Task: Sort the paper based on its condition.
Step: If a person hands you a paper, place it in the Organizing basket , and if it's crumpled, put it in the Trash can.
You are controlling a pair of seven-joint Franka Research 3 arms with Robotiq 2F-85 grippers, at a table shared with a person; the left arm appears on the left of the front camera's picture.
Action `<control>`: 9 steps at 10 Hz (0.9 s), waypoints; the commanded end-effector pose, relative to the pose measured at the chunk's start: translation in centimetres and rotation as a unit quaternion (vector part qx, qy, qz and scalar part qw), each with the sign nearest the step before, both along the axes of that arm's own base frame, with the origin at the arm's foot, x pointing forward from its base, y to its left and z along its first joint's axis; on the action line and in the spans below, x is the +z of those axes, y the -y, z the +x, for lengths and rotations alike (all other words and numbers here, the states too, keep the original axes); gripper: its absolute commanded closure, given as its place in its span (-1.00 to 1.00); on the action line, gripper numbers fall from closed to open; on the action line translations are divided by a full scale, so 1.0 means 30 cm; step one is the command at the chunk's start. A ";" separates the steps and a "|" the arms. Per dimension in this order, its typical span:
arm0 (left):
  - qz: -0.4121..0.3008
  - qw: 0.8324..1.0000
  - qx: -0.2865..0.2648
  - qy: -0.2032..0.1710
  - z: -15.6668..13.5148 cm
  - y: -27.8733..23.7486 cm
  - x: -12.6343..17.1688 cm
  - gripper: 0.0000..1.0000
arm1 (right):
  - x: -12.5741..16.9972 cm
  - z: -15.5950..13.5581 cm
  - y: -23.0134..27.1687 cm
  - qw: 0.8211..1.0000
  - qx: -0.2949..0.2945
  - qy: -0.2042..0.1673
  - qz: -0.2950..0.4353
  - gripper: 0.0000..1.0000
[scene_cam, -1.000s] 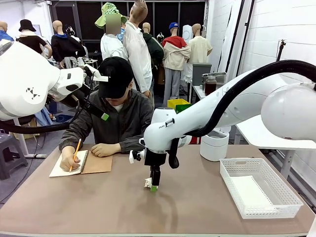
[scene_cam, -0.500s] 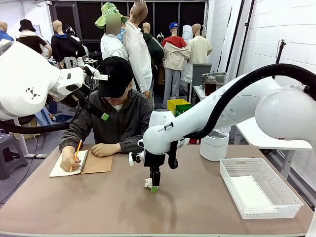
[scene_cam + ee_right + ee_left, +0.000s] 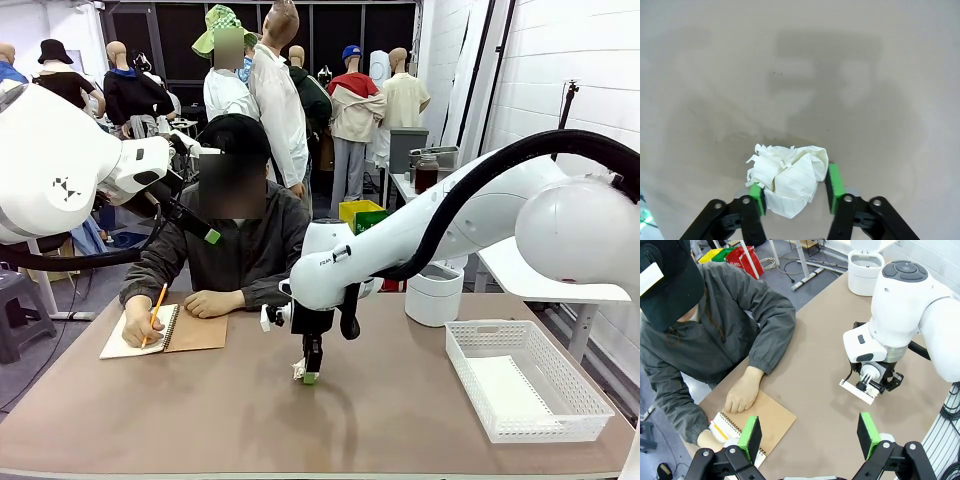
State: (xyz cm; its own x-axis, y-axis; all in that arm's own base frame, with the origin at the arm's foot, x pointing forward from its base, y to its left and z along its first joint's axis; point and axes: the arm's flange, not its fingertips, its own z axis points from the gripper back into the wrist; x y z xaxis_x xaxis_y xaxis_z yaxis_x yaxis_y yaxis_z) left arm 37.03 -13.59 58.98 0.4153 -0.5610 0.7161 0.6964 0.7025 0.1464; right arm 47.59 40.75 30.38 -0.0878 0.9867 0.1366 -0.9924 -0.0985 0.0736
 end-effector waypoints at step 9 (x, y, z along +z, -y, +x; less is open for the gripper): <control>-0.004 1.000 0.006 -0.003 -0.001 -0.002 -0.001 -1.00 | 0.604 0.038 0.328 0.965 -0.215 0.140 -0.061 0.17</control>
